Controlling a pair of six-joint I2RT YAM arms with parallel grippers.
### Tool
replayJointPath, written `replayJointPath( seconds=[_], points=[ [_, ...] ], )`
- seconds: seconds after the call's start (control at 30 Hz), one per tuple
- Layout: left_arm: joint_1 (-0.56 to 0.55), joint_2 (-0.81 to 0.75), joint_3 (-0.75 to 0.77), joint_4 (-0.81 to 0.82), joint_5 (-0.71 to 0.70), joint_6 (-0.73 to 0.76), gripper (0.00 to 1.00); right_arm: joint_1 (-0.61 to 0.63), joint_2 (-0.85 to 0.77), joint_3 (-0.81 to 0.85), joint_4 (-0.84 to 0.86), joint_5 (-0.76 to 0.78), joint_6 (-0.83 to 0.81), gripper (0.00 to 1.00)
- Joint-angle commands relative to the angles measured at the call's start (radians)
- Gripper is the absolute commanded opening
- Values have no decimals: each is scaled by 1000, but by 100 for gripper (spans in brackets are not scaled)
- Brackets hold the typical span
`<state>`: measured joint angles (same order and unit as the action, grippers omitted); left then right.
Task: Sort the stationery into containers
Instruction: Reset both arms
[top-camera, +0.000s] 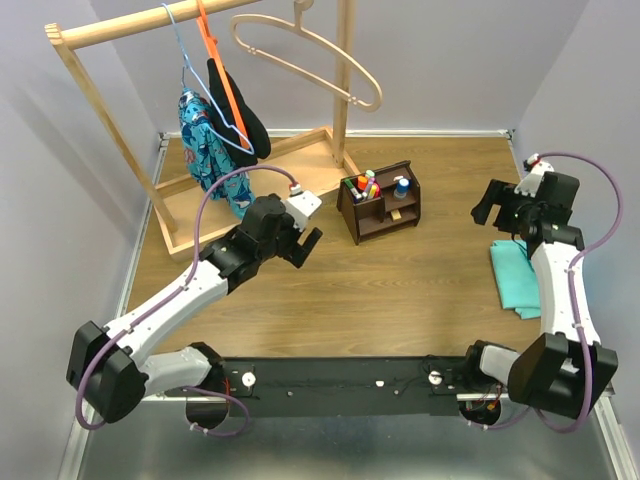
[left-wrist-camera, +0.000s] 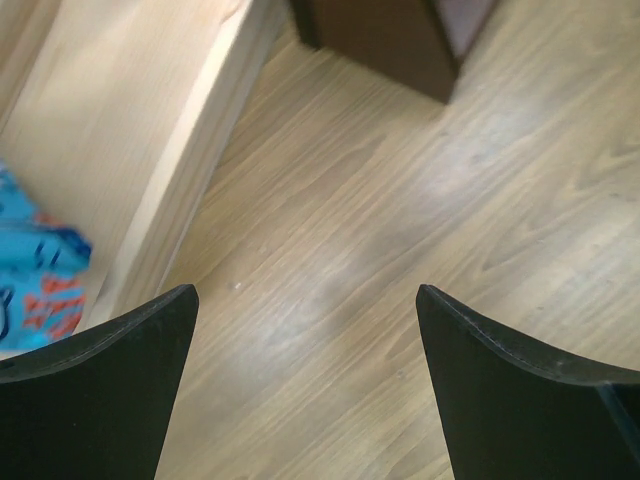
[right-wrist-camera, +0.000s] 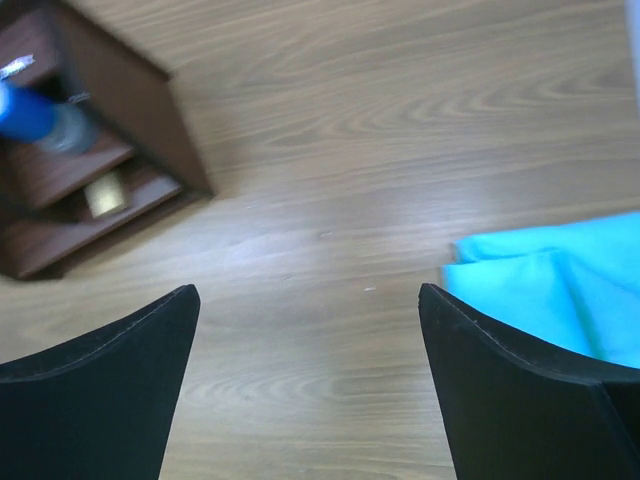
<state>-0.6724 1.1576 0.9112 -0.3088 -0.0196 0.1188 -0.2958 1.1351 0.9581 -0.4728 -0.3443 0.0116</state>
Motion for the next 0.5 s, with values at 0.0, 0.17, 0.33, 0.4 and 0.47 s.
replayJointPath(
  seconds=[0.0,0.17,0.33,0.4,0.47],
  points=[
    [53,-24,-51,31,-180,-110,99,1,64,91,-67,278,119,100],
    [73,-7,-74,60,-192,-114,99,6,40,97,-53,294,139,100],
    [99,13,-86,71,-207,-153,99,7,26,74,-61,272,152,100],
    [102,19,-84,73,-207,-154,99,7,22,62,-66,268,157,100],
    [103,22,-84,76,-207,-157,99,7,20,53,-64,240,159,100]
  ],
)
